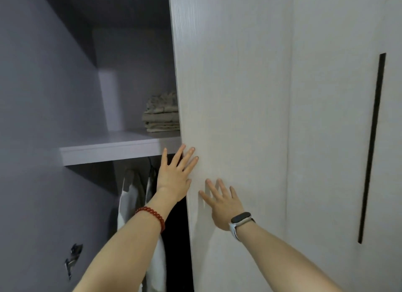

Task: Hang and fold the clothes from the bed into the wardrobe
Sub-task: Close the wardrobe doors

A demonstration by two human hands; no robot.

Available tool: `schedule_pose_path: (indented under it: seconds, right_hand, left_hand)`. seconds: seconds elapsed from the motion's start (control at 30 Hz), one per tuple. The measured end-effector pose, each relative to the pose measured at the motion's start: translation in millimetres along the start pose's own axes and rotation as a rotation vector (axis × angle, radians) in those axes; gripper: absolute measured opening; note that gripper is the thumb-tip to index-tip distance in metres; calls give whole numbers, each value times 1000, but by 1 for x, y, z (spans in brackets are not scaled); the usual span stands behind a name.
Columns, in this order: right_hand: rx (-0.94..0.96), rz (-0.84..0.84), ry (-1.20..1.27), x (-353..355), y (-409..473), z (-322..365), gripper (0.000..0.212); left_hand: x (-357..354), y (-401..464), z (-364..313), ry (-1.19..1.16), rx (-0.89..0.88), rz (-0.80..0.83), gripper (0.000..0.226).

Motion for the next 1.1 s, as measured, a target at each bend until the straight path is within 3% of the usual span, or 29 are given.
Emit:
schedule_pose_path:
  seconds: [0.27,0.4,0.63,0.73,0.8,0.97,1.1]
  right_hand:
    - [22,197,62,4,26,-23,68]
    - [28,184,153,17,27,-28,54]
    - [110,-239,274,46,-17,-1,43]
    - [190,-515,427,45,-45,33,62]
    - [293,-544,517,36,-60,68,64]
    - [483,-532,717,31,-86,159,45]
    - [607,-481,855,26,-102,220,40]
  left_hand:
    - [-11,28,-4,-13,20,183,76]
    - [4,39,1,-83,-4,298,68]
    - [43,-24,31,-355,196,-12,39]
    - [51,-85,50,-531,277,-266,33]
    - [48,-137,61,-579,358,-244,35]
    - [52,-252,88,-659,520,-241,31]
    - [59,-326,123,-535,649,-409,24]
Point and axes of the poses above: each hand's wrist, its own y-axis towards the middle knuckle, its own x-axis out of the back of the hand, z = x × y, the point moved 3 cm from there along y, towards the middle knuckle, and after that the axes turned 14 degrees about x, right-handed, at the moved point
